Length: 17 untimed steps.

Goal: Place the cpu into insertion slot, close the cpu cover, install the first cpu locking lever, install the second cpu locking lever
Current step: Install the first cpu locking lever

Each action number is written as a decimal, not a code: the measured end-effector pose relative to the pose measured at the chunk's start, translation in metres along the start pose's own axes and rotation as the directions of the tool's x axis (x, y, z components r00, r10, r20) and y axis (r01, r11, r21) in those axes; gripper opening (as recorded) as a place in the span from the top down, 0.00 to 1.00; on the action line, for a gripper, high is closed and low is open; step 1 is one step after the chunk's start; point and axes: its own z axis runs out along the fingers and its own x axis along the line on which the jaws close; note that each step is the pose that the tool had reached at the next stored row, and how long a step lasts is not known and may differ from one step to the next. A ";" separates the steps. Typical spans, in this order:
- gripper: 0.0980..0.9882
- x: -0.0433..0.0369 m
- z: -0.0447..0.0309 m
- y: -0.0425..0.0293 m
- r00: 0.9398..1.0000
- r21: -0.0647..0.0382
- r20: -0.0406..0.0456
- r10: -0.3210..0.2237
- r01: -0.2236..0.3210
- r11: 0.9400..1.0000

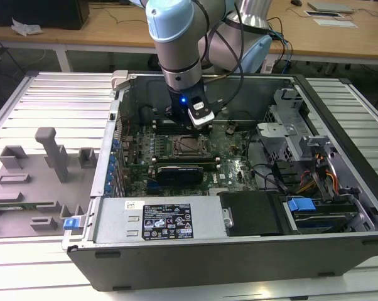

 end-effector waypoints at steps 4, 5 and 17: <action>0.99 -0.0007 -0.0032 0.0006 1.000 0.000 0.000 0.000 0.000 1.000; 0.99 -0.0014 -0.0065 0.0012 1.000 0.000 0.000 0.000 0.000 1.000; 0.99 -0.0005 -0.0141 0.0106 1.000 0.004 0.002 0.005 -0.005 1.000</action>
